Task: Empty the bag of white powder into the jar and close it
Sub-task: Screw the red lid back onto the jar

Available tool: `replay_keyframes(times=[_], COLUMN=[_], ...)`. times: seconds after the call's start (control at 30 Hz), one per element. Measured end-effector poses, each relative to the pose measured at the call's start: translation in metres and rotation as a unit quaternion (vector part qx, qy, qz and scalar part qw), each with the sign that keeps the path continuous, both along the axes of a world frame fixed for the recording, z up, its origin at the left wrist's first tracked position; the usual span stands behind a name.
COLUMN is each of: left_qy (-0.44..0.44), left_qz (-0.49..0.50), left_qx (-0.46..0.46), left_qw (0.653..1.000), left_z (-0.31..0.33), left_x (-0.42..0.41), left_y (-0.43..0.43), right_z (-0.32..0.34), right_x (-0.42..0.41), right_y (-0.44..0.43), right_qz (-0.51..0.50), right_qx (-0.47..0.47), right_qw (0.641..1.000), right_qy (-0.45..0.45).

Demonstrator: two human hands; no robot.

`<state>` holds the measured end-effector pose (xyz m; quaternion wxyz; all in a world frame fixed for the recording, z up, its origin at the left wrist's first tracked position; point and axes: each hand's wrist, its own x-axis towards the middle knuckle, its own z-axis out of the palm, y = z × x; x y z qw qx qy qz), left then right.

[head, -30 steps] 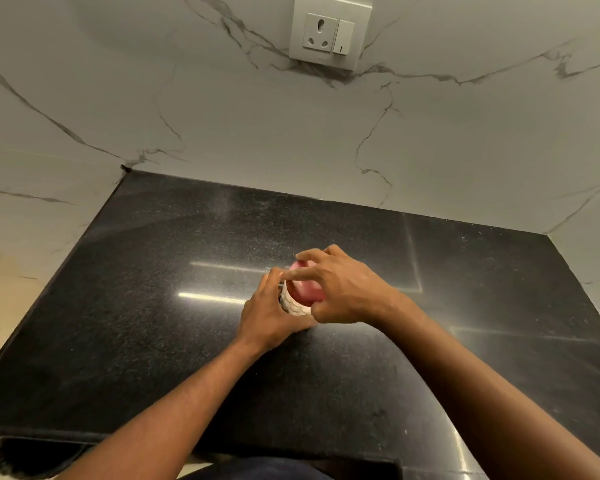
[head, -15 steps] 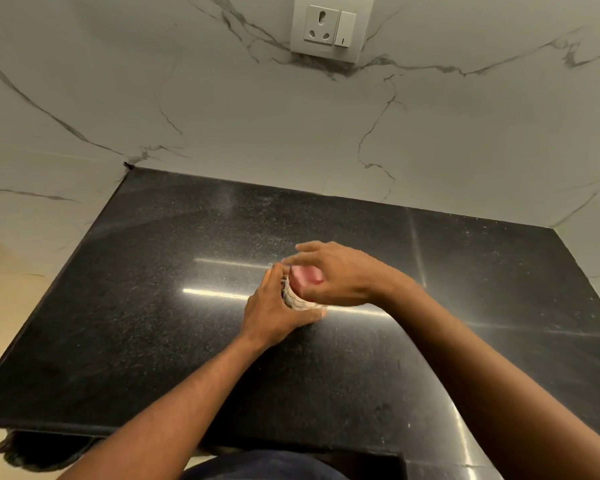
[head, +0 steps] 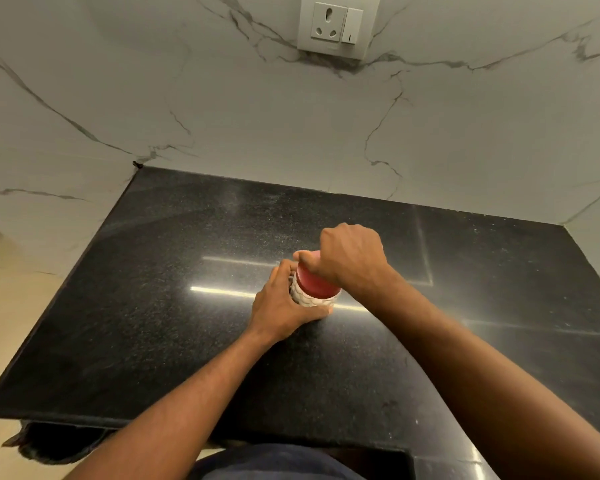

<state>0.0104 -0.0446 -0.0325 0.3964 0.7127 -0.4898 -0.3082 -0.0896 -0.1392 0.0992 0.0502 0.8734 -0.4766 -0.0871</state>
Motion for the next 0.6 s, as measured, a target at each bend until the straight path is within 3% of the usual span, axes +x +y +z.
replay_keyframes(times=[0.07,0.13,0.23,0.37,0.5,0.6], left_qy=[-0.001,-0.003,-0.013,-0.021,-0.024,-0.022], left_qz=[-0.001,0.005,0.003,0.003,-0.001,-0.005], left_qx=[0.002,0.002,-0.001,-0.002,0.008,0.001], left_qw=[1.0,1.0,1.0,1.0,1.0,1.0], left_z=[-0.001,-0.001,-0.003,-0.003,-0.001,0.002], left_x=[0.0,0.0,0.0,0.0,0.002,0.002], left_y=[0.0,-0.001,-0.001,-0.003,-0.003,-0.002], right_z=[0.004,0.009,0.009,-0.001,-0.013,-0.02], right_x=[-0.01,-0.021,-0.028,-0.022,-0.013,-0.014], right_y=[-0.002,-0.002,0.004,0.005,0.007,0.01], right_qz=[0.035,0.103,0.158,0.136,0.015,-0.016], right_qx=[0.03,0.122,0.202,0.126,0.065,-0.004], right_qw=[0.999,0.986,0.966,0.98,0.993,0.999], right_qy=[-0.024,-0.044,-0.027,-0.073,-0.097,-0.052])
